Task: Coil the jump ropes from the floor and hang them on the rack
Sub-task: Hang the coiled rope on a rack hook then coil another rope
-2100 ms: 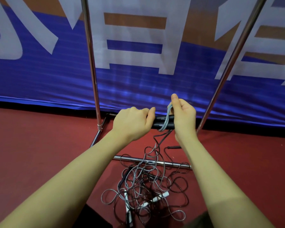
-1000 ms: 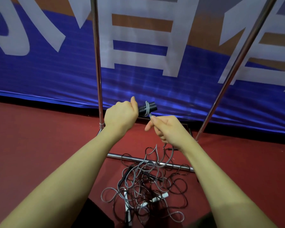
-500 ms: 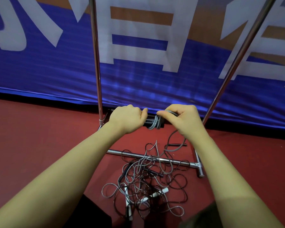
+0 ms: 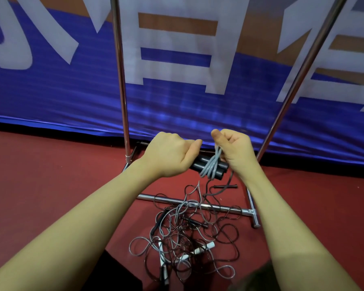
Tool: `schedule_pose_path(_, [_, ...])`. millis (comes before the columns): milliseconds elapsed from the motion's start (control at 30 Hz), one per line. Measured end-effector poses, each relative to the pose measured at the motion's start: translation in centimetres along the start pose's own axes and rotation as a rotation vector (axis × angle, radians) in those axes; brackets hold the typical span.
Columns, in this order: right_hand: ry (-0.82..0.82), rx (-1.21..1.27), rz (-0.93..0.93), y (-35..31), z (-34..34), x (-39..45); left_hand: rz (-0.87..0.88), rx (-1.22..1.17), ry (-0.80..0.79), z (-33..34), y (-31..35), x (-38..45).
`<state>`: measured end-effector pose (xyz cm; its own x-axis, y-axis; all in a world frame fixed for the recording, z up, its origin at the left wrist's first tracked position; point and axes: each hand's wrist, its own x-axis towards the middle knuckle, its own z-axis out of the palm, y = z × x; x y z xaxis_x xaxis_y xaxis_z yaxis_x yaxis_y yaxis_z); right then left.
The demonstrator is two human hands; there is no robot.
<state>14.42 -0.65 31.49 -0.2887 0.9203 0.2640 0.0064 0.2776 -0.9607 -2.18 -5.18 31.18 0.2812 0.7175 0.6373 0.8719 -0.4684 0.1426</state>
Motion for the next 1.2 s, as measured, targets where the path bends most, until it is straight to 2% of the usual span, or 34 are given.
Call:
schedule_pose_path(133, [0.031, 0.092, 0.003, -0.2, 0.9, 0.0, -0.199, -0.225, 0.004, 0.0, 0.2, 0.3])
schedule_pose_path(200, [0.038, 0.167, 0.049, 0.1, 1.2, 0.2, -0.301, -0.412, 0.035, 0.0, 0.2, 0.6])
schedule_pose_path(267, [0.013, 0.168, 0.067, 0.5, 1.4, 0.4, -0.432, -0.573, 0.108, 0.0, 0.1, 1.2])
schedule_pose_path(367, [-0.059, 0.159, 0.099, 1.0, 2.0, 0.3, -0.640, -0.663, 0.175, -0.1, 0.2, 1.9])
schedule_pose_path(533, [-0.258, 0.034, 0.142, 1.3, 3.2, -0.4, -0.894, -0.420, 0.127, 0.8, -1.2, 2.6])
schedule_pose_path(600, [-0.309, -0.029, 0.140, 1.3, 3.6, -0.6, -0.989, -0.415, 0.126, 1.0, -2.2, 2.5])
schedule_pose_path(800, [-0.393, -0.073, 0.130, 0.7, 3.8, -0.7, -1.131, -0.430, 0.072, 1.0, -2.8, 1.8])
schedule_pose_path(967, [-0.414, -0.103, 0.113, 0.1, 3.8, -0.9, -1.083, -0.235, -0.003, 1.6, -3.1, 1.3])
schedule_pose_path(1200, [-0.418, -0.228, -0.001, -1.2, 2.5, -1.5, -0.980, 0.064, -0.169, 1.6, -3.3, 0.7])
